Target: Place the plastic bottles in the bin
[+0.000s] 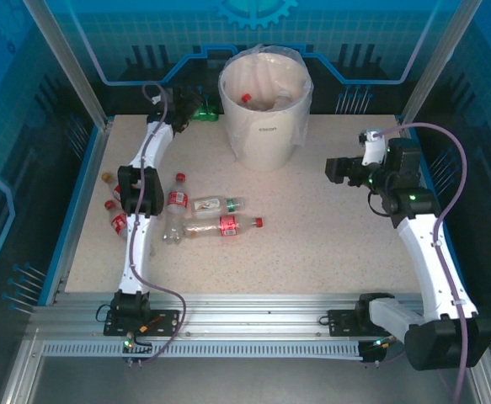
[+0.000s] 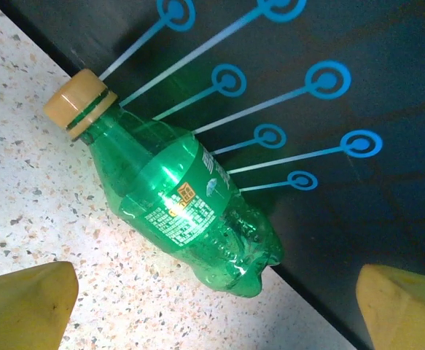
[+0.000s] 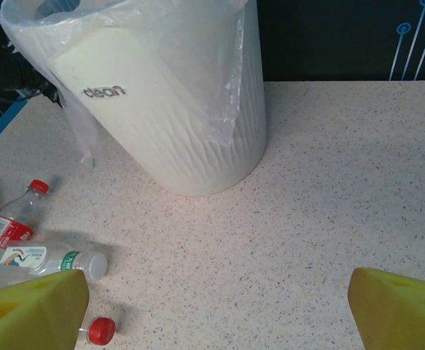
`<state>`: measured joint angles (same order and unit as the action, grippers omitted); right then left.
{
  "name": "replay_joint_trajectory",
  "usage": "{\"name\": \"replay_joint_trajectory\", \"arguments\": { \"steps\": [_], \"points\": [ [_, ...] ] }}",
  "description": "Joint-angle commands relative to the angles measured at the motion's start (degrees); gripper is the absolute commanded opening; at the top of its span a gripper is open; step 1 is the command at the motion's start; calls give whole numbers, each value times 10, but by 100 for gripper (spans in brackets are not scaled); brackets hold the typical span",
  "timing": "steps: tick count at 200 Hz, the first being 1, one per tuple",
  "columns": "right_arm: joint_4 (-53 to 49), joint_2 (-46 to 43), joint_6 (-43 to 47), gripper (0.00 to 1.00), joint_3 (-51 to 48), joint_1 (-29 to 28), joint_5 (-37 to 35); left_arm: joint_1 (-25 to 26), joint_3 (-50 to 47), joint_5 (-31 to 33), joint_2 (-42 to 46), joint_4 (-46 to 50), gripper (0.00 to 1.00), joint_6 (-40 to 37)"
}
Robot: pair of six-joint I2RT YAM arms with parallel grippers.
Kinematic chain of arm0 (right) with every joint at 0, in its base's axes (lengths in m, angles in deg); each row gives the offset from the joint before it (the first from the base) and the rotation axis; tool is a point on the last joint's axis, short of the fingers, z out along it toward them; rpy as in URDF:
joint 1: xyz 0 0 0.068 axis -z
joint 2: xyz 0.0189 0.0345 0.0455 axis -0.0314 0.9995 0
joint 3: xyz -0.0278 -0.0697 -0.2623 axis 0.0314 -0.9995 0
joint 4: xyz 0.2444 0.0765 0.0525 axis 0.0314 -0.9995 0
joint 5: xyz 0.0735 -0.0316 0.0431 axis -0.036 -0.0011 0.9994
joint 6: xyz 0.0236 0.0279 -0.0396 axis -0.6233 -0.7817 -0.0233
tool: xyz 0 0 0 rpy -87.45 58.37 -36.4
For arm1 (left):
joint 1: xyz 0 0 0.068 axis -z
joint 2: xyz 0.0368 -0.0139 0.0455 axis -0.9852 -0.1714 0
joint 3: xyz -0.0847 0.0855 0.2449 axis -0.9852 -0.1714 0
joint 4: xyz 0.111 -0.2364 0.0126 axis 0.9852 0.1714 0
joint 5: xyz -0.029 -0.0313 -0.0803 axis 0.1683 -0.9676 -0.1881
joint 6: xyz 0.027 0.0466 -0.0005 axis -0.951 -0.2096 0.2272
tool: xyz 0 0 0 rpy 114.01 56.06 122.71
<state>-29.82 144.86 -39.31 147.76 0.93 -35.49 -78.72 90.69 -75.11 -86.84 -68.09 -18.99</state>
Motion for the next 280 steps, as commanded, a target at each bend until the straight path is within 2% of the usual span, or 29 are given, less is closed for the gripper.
{"name": "replay_joint_trajectory", "arguments": {
  "steps": [1,31,50,70,85,96,107,126,139,163,202,232,280],
  "points": [
    [21,-10,-10,92,-10,13,12,3,24,31,-24,30,99,-27],
    [23,-13,-11,92,-19,18,12,3,28,40,-28,-16,99,-57],
    [21,-12,-11,92,-24,22,12,5,26,37,-15,-24,95,-79],
    [20,-13,-13,92,-30,28,10,12,-41,62,37,-56,90,-121],
    [19,-14,-14,92,-33,33,10,17,-123,84,85,-121,80,-151],
    [21,-12,-16,92,-34,35,9,18,-140,89,97,-151,71,-169],
    [24,-8,-18,92,-34,36,12,18,-117,81,83,-154,59,-184],
    [29,2,-21,92,-34,35,14,19,-29,59,29,-120,44,-192],
    [28,7,-21,92,-33,36,13,19,5,46,1,-119,41,-192],
    [23,12,-20,92,-34,37,7,19,11,43,-22,-167,27,-192],
    [0,6,-27,91,-27,36,2,15,91,10,-80,-176,22,-178],
    [-6,-11,-34,91,-25,36,-6,11,90,9,-91,-182,26,-158],
    [-23,-14,-34,90,-20,35,-14,3,105,9,-123,-181,26,-90]
  ]
}}
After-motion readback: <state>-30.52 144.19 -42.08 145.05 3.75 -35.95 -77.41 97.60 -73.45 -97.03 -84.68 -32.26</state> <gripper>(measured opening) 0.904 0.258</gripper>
